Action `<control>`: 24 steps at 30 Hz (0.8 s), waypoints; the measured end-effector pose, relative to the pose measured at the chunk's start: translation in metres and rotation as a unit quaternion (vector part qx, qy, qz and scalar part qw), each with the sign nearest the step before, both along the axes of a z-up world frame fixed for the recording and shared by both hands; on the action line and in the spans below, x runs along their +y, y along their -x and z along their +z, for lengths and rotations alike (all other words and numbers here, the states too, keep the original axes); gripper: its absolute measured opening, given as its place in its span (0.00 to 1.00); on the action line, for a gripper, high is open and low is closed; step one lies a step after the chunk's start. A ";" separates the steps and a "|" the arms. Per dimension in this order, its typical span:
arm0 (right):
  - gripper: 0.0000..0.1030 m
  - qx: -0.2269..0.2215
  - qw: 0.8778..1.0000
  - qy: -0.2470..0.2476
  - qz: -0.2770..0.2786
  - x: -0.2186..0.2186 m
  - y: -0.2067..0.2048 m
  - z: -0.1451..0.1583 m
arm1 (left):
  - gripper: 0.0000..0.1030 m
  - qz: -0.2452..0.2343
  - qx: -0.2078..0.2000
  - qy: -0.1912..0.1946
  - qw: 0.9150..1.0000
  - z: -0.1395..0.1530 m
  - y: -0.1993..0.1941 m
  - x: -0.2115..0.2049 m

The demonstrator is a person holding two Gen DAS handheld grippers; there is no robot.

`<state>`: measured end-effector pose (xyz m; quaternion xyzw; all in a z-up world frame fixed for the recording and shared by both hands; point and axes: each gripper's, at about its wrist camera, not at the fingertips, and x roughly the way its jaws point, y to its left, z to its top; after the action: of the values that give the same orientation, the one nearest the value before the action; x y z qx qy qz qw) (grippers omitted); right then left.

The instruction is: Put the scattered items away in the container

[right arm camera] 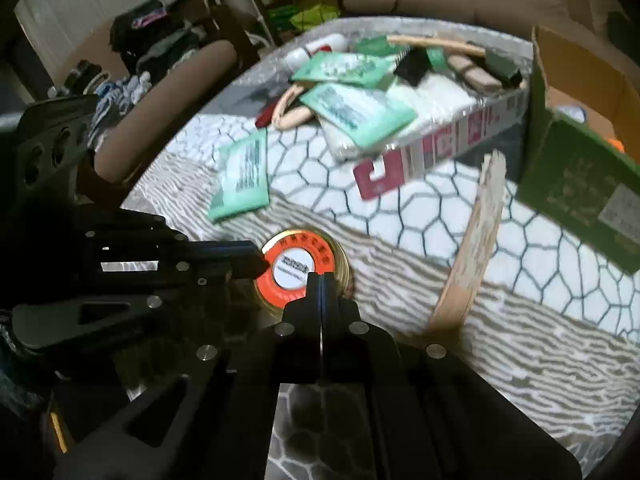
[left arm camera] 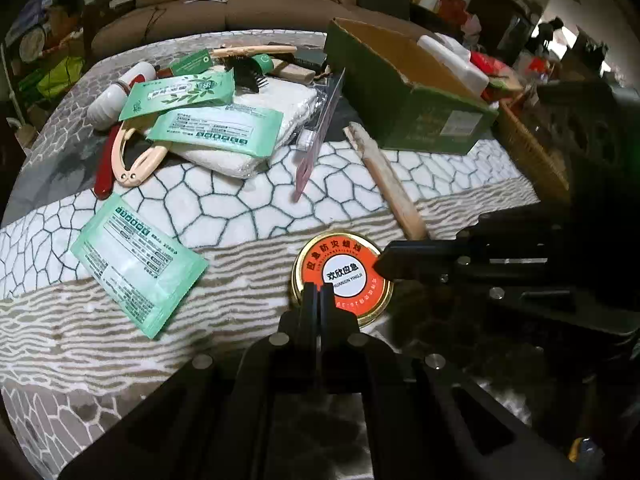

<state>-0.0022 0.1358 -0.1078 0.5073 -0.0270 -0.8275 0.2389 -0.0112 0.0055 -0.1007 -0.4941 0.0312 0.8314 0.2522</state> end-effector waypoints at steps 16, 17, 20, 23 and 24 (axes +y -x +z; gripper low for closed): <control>0.52 0.063 0.993 -0.081 -0.066 0.041 -0.006 0.026 | 0.66 0.053 0.042 -0.007 0.998 0.009 -0.007 -0.017; 0.52 0.060 0.991 -0.088 -0.079 0.051 -0.007 0.028 | 0.68 0.045 0.036 -0.015 0.998 0.008 -0.009 -0.014; 0.52 0.045 0.988 -0.080 -0.122 0.080 -0.009 0.031 | 0.70 0.031 0.069 -0.004 0.997 0.009 -0.023 0.004; 0.52 0.039 0.987 -0.068 -0.138 0.093 -0.011 0.034 | 0.77 0.040 0.098 -0.002 0.994 0.008 -0.027 0.019; 0.52 0.040 0.988 -0.063 -0.137 0.094 -0.013 0.036 | 0.77 0.037 0.091 -0.004 0.995 0.004 -0.026 0.023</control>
<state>0.0105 0.2298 -0.0721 0.4790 -0.0345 -0.8724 0.0915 0.0153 0.0285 -0.0972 -0.4165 0.0324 0.8817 0.2193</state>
